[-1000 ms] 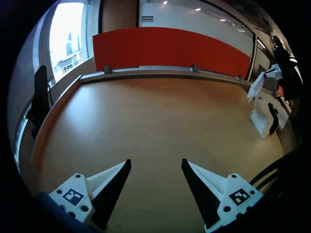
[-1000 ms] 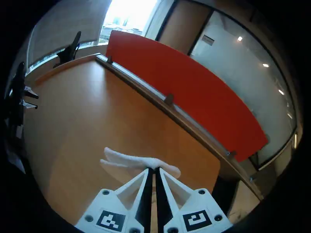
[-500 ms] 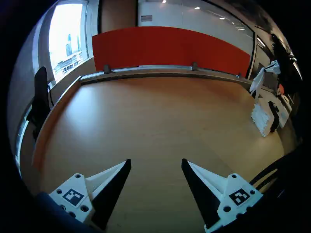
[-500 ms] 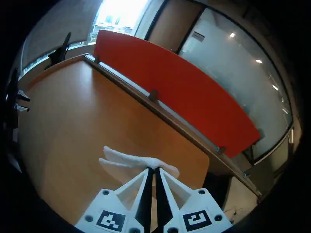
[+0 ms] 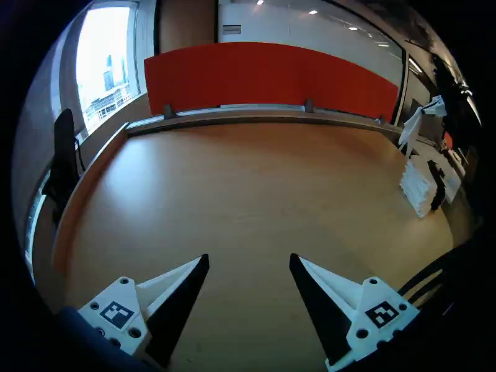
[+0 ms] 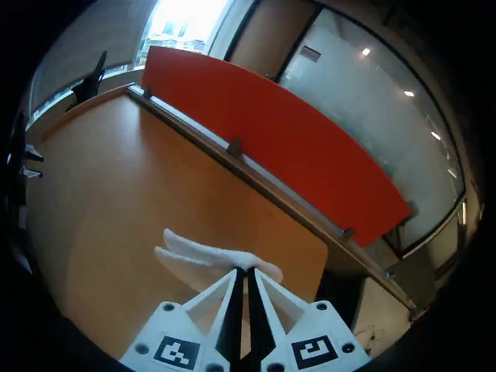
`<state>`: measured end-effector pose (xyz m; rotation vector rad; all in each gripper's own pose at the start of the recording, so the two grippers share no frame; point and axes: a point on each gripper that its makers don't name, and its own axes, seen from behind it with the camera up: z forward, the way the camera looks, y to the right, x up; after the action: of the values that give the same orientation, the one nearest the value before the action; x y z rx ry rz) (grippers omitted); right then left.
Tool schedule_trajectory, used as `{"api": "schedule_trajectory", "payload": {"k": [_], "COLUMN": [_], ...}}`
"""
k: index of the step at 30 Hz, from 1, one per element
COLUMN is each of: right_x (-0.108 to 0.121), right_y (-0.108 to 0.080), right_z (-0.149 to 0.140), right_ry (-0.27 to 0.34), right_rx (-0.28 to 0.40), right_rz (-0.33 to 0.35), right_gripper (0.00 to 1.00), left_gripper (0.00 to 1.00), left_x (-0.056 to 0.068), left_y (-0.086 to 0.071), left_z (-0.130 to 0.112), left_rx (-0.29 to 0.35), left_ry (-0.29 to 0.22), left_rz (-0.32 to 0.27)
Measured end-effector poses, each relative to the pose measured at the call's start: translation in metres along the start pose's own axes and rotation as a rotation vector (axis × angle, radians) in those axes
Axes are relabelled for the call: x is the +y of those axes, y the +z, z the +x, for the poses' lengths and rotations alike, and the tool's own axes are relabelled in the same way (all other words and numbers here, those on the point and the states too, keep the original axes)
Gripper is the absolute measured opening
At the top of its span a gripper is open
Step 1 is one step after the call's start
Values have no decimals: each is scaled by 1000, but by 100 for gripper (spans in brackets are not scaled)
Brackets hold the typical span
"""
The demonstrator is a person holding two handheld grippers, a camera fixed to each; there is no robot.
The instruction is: Fold towel
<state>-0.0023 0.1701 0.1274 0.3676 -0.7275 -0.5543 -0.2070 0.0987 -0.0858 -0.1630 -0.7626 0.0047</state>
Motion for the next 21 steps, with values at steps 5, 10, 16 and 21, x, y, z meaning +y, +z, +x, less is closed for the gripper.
{"api": "schedule_trajectory", "payload": {"k": [5,10,16,21], "right_x": [4,5,4,-1], "right_y": [-7,-18,-31,-42], "right_z": [-9,-28,-67,-107], "right_ry": [11,28,61,106], "right_rx": [-6,-18,-53,-92], "right_rz": [-6,-8,-13,-18], "right_gripper": [4,4,4,4], "left_gripper": [97,96,97,97], "left_x": [2,4,8,10], "left_y": [1,0,-1,-3], "left_z": [3,5,6,4], "left_rx": [2,4,7,5], "left_ry": [5,13,21,28], "left_rz": [-4,-9,-19,-24]}}
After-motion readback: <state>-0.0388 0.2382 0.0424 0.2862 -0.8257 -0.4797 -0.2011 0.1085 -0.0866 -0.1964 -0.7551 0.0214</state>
